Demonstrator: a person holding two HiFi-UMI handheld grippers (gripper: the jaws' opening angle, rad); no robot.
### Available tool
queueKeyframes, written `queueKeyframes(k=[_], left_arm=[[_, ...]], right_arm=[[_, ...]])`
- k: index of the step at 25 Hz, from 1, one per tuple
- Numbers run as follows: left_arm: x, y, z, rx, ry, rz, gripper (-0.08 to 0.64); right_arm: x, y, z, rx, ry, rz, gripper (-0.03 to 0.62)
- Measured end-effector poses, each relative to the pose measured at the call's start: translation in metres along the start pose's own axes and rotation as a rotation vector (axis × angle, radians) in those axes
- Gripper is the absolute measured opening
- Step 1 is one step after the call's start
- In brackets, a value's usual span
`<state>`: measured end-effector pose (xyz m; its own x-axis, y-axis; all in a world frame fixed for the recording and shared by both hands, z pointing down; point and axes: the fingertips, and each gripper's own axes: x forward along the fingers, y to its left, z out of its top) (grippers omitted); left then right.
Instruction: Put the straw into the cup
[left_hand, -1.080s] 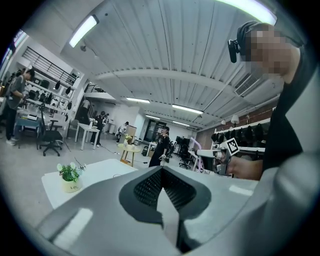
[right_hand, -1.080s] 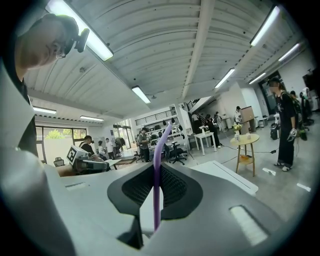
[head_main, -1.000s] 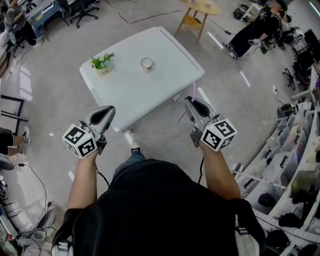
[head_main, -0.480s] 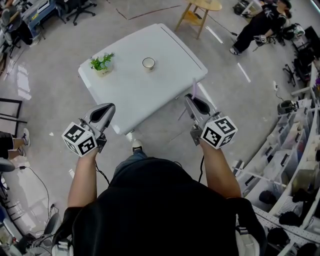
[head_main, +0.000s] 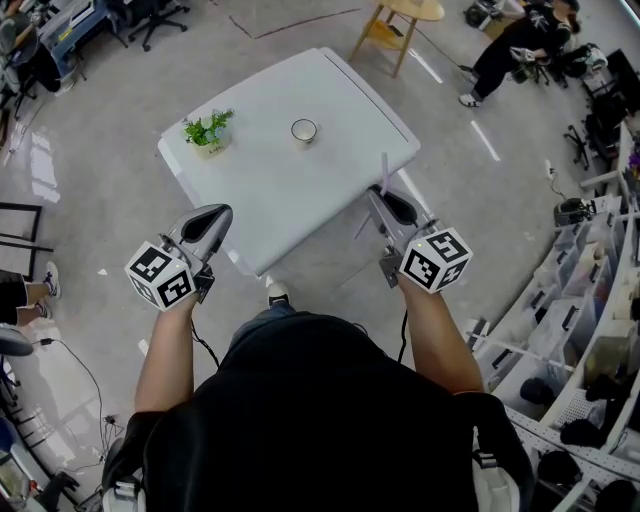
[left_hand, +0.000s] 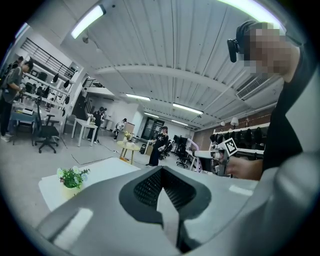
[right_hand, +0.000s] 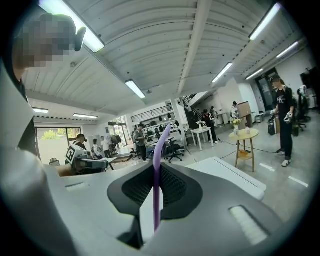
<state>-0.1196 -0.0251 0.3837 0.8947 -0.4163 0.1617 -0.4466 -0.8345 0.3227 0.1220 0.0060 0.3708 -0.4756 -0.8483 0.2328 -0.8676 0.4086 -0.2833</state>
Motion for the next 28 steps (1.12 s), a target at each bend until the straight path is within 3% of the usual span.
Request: queueKeyframes(k=[13,28], left_arm=[[-0.008,0.032,0.022,0.005,-0.018,-0.048,0.0],[-0.027,0.035,0.061,0.036,-0.075,-0.104,0.0]], right_arm=[[0.034,0.007,0.01,-0.008,-0.015,-0.037,0.055],[0.042,0.023,0.033,-0.024,-0.072,-0.049,0.055]])
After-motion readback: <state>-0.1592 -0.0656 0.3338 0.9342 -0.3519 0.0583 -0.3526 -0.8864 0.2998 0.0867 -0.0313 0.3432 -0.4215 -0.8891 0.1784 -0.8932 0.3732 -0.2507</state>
